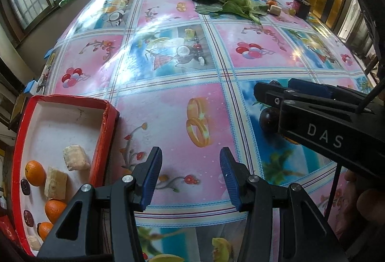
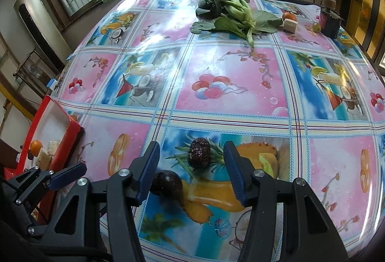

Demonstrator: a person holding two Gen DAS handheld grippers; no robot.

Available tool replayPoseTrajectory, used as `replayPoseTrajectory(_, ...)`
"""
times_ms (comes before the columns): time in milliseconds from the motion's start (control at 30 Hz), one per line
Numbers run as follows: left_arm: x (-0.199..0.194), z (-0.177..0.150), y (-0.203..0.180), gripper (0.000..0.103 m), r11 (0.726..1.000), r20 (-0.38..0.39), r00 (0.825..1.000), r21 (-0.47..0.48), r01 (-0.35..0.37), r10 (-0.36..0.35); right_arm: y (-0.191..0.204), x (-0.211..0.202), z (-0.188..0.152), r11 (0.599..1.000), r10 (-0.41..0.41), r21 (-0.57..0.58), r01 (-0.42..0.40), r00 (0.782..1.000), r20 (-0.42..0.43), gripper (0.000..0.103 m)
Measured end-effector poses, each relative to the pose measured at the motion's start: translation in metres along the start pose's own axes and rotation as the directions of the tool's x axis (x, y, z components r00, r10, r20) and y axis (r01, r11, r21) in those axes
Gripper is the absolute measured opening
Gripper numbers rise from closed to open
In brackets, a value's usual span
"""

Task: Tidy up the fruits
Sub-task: 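Grasp a red date on the tablecloth with the right gripper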

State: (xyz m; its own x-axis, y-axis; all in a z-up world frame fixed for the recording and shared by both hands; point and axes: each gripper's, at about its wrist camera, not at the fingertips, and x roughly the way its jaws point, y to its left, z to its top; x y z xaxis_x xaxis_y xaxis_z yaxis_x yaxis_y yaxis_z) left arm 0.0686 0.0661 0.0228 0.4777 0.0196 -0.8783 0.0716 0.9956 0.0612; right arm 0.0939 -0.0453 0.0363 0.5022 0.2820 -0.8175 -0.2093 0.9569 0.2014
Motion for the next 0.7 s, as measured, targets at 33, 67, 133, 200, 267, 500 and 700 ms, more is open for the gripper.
replayPoseTrajectory(33, 0.0, -0.0003, -0.0001, 0.05, 1.0, 0.001, 1.0, 0.001, 0.0, 0.0, 0.0, 0.0005, 0.0002, 1.0, 0.0, -0.001, 0.0, 1.0, -0.001, 0.056)
replayPoseTrajectory(67, -0.0001, -0.0005, -0.0003, 0.05, 1.0, 0.001, 1.0, 0.001, -0.001, 0.001, 0.0001, 0.0008, 0.0001, 1.0, 0.0, -0.001, 0.0, 1.0, -0.002, 0.056)
replayPoseTrajectory(133, 0.0, -0.0005, -0.0003, 0.05, 1.0, 0.0, 1.0, 0.001, 0.002, -0.002, 0.0001, 0.0015, 0.0, 1.0, 0.001, -0.001, -0.001, 1.0, -0.003, 0.056)
replayPoseTrajectory(200, 0.0002, -0.0005, -0.0002, 0.05, 1.0, -0.001, 1.0, 0.0, 0.002, -0.002, 0.0003, 0.0017, -0.0001, 1.0, 0.001, 0.0, -0.001, 1.0, -0.004, 0.056)
replayPoseTrajectory(267, 0.0004, -0.0004, -0.0001, 0.05, 1.0, -0.001, 1.0, 0.002, 0.003, -0.003, 0.0004, 0.0022, 0.0, 1.0, 0.001, 0.0, -0.001, 1.0, -0.004, 0.056)
replayPoseTrajectory(500, 0.0012, -0.0003, -0.0003, 0.05, 1.0, -0.003, 1.0, 0.005, 0.006, -0.006, -0.0005, 0.0031, 0.001, 1.0, 0.001, -0.002, -0.001, 1.0, -0.007, 0.056)
replayPoseTrajectory(700, 0.0011, -0.0002, -0.0007, 0.05, 1.0, -0.005, 1.0, 0.003, 0.016, -0.016, -0.0035, 0.001, 0.0026, 1.0, 0.006, 0.007, -0.006, 1.0, 0.0, 0.056)
